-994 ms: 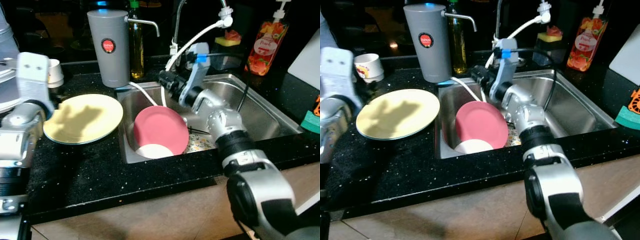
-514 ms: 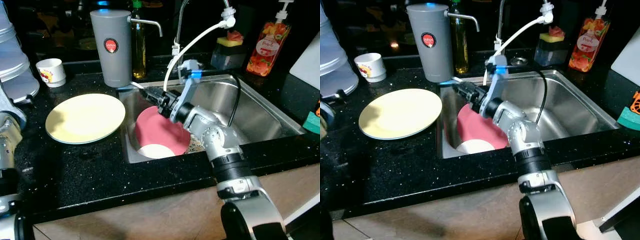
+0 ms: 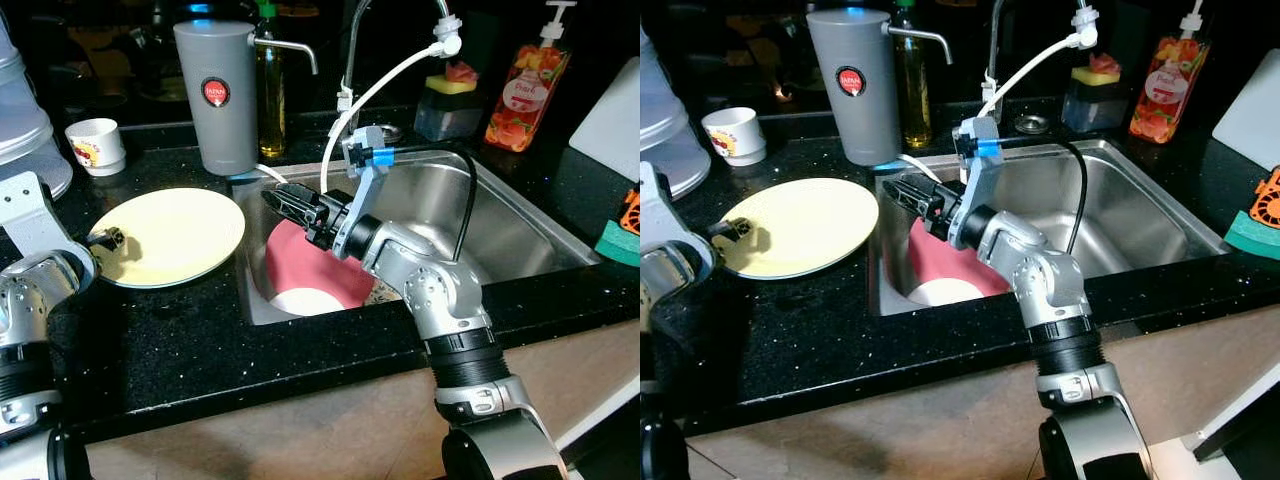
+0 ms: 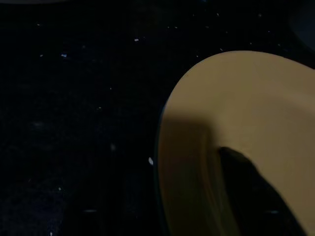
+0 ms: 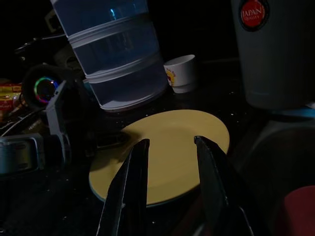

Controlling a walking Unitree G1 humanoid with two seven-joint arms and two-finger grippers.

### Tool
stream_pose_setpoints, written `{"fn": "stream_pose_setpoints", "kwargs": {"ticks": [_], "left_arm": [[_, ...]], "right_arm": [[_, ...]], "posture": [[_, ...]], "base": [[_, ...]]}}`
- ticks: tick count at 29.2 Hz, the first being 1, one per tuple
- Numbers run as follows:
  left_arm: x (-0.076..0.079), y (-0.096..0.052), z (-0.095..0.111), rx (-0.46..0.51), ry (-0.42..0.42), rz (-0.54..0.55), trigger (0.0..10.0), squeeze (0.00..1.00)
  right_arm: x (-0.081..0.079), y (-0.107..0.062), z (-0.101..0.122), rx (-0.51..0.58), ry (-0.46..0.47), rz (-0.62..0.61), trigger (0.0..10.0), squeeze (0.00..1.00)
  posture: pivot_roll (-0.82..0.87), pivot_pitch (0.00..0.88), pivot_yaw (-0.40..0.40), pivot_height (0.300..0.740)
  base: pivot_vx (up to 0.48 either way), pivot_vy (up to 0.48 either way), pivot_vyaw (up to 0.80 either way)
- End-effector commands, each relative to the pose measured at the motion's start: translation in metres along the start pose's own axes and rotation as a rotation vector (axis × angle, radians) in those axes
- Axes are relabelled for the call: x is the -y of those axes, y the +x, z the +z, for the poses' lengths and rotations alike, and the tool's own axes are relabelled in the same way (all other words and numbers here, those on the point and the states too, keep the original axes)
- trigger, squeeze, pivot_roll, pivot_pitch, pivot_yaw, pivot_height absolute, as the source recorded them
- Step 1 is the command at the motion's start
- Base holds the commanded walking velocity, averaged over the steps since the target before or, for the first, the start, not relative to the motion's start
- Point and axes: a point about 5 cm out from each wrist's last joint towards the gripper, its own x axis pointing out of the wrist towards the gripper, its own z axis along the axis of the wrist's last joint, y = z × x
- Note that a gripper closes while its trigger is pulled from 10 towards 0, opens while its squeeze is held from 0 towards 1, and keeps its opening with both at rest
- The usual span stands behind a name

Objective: Kitchen organization

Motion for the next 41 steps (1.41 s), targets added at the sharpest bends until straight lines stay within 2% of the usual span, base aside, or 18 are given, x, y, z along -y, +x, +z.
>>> {"fn": "stream_pose_setpoints", "kwargs": {"ticks": [1,6,14,18,21,24,27,28,30,32,33,35,37,38,39,41], "left_arm": [[-0.004,0.001,-0.012,-0.064,-0.018,0.013,0.0,0.00],[-0.006,0.000,-0.013,-0.078,-0.060,0.012,0.0,0.00],[-0.008,-0.002,-0.006,-0.038,-0.047,0.033,0.0,0.00],[-0.011,-0.004,0.001,0.018,0.026,0.079,0.0,0.00],[-0.008,-0.008,0.018,0.150,0.124,0.104,0.0,0.00],[-0.002,-0.011,0.030,0.223,0.159,0.112,0.0,0.00],[0.008,-0.015,0.042,0.323,0.196,0.071,0.0,0.00],[0.008,-0.015,0.042,0.323,0.196,0.071,0.0,0.00],[0.023,-0.019,0.047,0.396,0.211,-0.029,0.0,0.00],[0.032,-0.020,0.045,0.391,0.193,-0.101,0.0,0.00],[0.032,-0.020,0.045,0.391,0.193,-0.101,0.0,0.00],[0.037,-0.019,0.041,0.368,0.228,-0.131,0.0,0.00],[0.038,-0.019,0.040,0.369,0.198,-0.140,0.0,0.00],[0.037,-0.019,0.042,0.379,0.143,-0.135,0.0,0.00],[0.035,-0.019,0.044,0.386,0.128,-0.127,0.0,0.00],[0.027,-0.018,0.043,0.388,0.369,-0.004,0.0,0.00]], "right_arm": [[-0.002,0.000,-0.002,-0.010,0.013,0.005,10.0,0.00],[-0.003,-0.001,-0.002,-0.010,0.026,-0.001,10.0,0.00],[-0.004,-0.003,-0.001,-0.007,0.048,-0.011,10.0,0.00],[-0.004,-0.003,-0.001,-0.004,0.051,-0.013,10.0,0.00],[-0.005,-0.003,0.002,0.006,0.059,-0.013,10.0,0.00],[-0.005,-0.003,0.005,0.016,0.065,-0.016,10.0,0.00],[-0.005,-0.003,0.007,0.026,0.068,-0.018,10.0,0.00],[-0.005,-0.003,0.007,0.026,0.068,-0.018,10.0,0.00],[-0.004,-0.003,0.009,0.032,0.066,-0.023,10.0,0.00],[-0.004,-0.003,0.010,0.038,0.063,-0.024,10.0,0.00],[-0.004,-0.003,0.010,0.038,0.063,-0.024,10.0,0.00],[-0.004,-0.003,0.010,0.038,0.056,-0.023,10.0,0.00],[-0.004,-0.003,0.011,0.038,0.054,-0.024,10.0,0.00],[-0.004,-0.003,0.011,0.037,0.052,-0.025,10.0,0.00],[-0.004,-0.003,0.011,0.037,0.052,-0.026,10.0,0.00],[-0.004,-0.004,0.011,0.036,0.053,-0.025,10.0,0.00]], "posture": [[0.05,0.115,0.011,0.740],[0.05,0.114,0.010,0.740],[0.05,0.110,0.012,0.740],[0.05,0.108,0.013,0.740],[0.05,0.104,0.015,0.740],[0.05,0.100,0.015,0.740],[0.05,0.098,0.016,0.740],[0.05,0.098,0.016,0.740],[0.05,0.098,0.018,0.740],[0.05,0.098,0.018,0.740],[0.05,0.098,0.018,0.740],[0.05,0.102,0.021,0.740],[0.05,0.105,0.021,0.740],[0.05,0.105,0.021,0.740],[0.05,0.107,0.020,0.740],[0.05,0.108,0.020,0.740]], "base": [[0.000,0.000,0.00],[0.000,0.000,0.00],[0.000,0.000,0.00],[0.000,0.000,0.00],[0.000,0.000,0.00],[0.000,0.000,0.00],[0.000,0.000,0.00],[0.000,0.000,0.00],[0.000,0.000,0.00],[0.000,0.000,0.00],[0.000,0.000,0.00],[0.000,0.000,0.00],[0.000,0.000,0.00],[0.000,0.000,0.00],[0.000,0.000,0.00],[0.000,0.000,0.00]]}}
